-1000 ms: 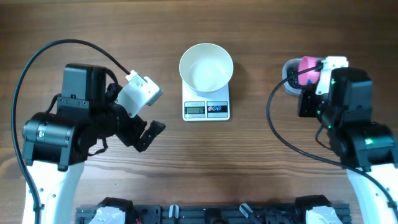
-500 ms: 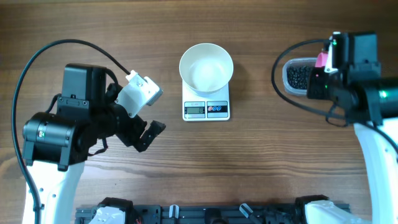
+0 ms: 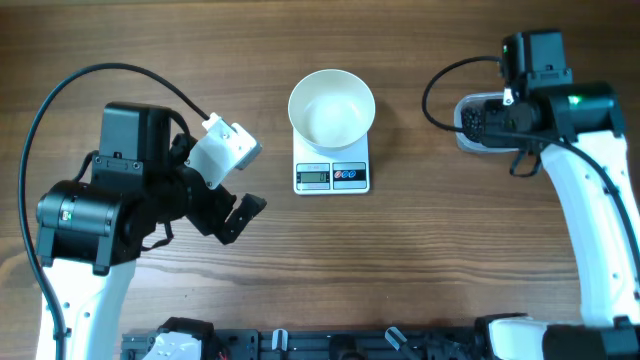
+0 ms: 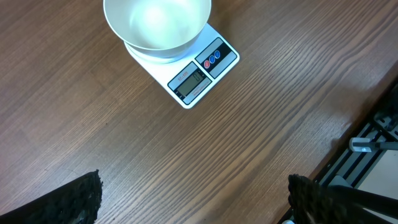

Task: Scoop item into bowl and weigh 150g on scale
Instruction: 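Lower the pink scoop with the right gripper into the black beans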

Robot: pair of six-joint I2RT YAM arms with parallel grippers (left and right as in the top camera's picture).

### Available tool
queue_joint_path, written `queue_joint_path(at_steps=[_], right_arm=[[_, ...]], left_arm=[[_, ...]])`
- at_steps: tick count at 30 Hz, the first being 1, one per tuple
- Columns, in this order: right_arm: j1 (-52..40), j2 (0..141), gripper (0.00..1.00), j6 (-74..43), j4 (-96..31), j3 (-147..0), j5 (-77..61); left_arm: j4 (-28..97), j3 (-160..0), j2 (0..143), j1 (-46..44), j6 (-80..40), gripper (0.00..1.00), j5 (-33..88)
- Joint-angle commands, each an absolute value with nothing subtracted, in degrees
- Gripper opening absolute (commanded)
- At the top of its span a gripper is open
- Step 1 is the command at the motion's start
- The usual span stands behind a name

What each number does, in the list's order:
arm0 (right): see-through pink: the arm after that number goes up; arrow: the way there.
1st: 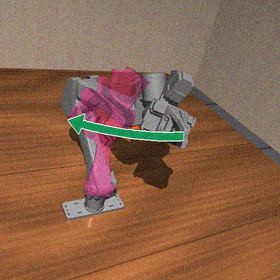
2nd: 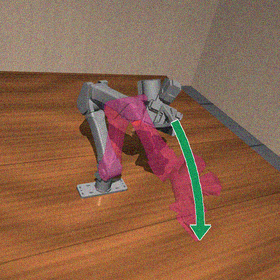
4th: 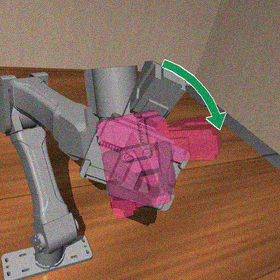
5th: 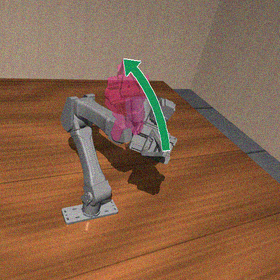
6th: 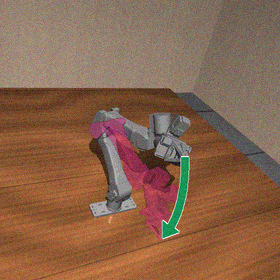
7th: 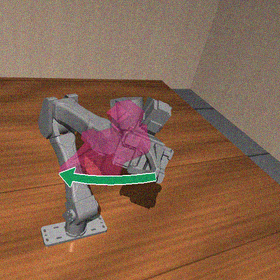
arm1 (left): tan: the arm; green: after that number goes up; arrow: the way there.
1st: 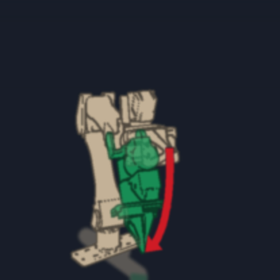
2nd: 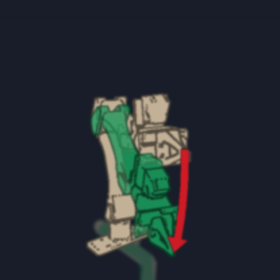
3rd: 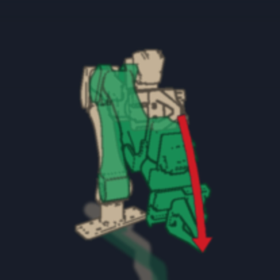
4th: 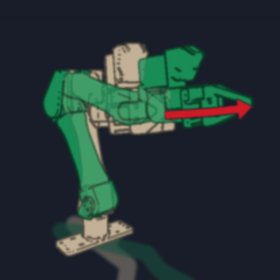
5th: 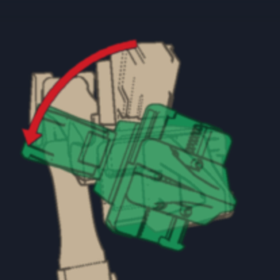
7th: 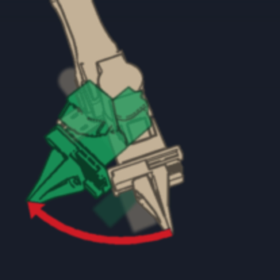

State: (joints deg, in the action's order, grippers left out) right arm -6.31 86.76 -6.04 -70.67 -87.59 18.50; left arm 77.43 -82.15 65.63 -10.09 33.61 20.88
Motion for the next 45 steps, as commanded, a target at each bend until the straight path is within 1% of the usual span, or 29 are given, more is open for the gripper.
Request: queue_joint_path(at_steps=[1,8,18,32,34,45], right_arm=[[-6.1,90.3,0.04,-3.0,-69.8,-89.2,21.5],[-6.1,94.3,0.04,1.2,-65.2,-89.2,21.9],[-6.1,98.0,0.04,4.6,-65.0,-89.1,23.6],[-2.9,98.6,0.04,6.2,-63.0,-89.1,23.5],[-2.9,98.7,0.04,7.8,-62.5,-88.9,23.5],[-0.8,99.2,0.04,10.1,-59.6,-83.7,23.5]], left_arm=[[77.5,-83.2,65.4,-9.7,34.3,1.00,21.6],[77.5,-83.2,65.4,-9.7,34.3,1.00,21.6],[77.5,-83.2,65.4,-9.7,34.3,1.00,21.6],[77.5,-83.2,65.4,-9.7,34.3,1.00,21.6],[77.5,-83.2,65.4,-9.7,34.3,1.00,21.6],[77.5,-83.2,65.4,-9.7,34.3,1.00,21.6]])
